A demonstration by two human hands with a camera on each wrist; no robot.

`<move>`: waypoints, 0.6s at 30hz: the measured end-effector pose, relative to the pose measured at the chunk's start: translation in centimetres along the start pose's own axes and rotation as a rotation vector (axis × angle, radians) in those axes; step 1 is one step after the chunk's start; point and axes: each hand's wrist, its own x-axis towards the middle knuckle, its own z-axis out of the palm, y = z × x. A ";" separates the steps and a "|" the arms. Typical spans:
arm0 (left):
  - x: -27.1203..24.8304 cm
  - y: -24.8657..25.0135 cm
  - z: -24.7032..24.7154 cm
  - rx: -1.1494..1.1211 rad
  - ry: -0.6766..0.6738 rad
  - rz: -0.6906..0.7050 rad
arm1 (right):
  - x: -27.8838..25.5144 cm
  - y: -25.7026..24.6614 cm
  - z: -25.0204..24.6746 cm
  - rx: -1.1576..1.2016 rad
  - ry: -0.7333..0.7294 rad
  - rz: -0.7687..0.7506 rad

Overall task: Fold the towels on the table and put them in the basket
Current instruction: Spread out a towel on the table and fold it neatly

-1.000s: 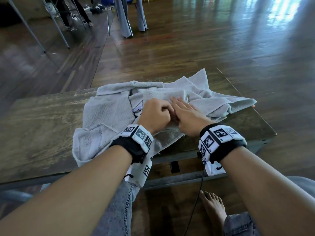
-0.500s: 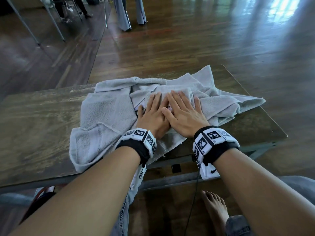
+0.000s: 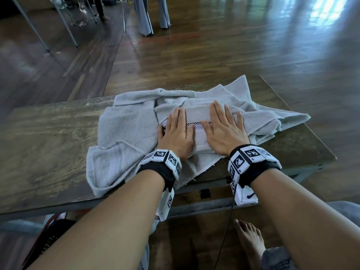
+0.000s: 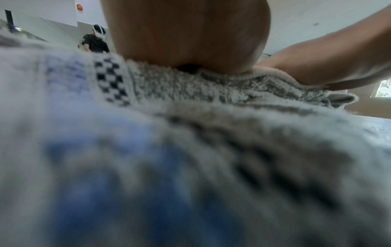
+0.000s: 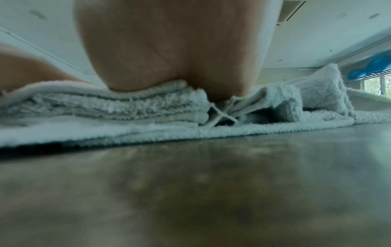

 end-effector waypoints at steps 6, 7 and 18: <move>0.3 -0.9 -0.1 0.002 -0.042 -0.009 | 0.0 0.1 -0.3 0.008 -0.078 -0.002; 0.4 -1.0 -0.1 0.032 -0.058 -0.010 | 0.0 0.2 -0.3 0.010 -0.084 -0.003; -0.5 0.1 -0.8 -0.098 0.107 -0.110 | -0.2 0.5 -0.7 0.069 -0.089 -0.019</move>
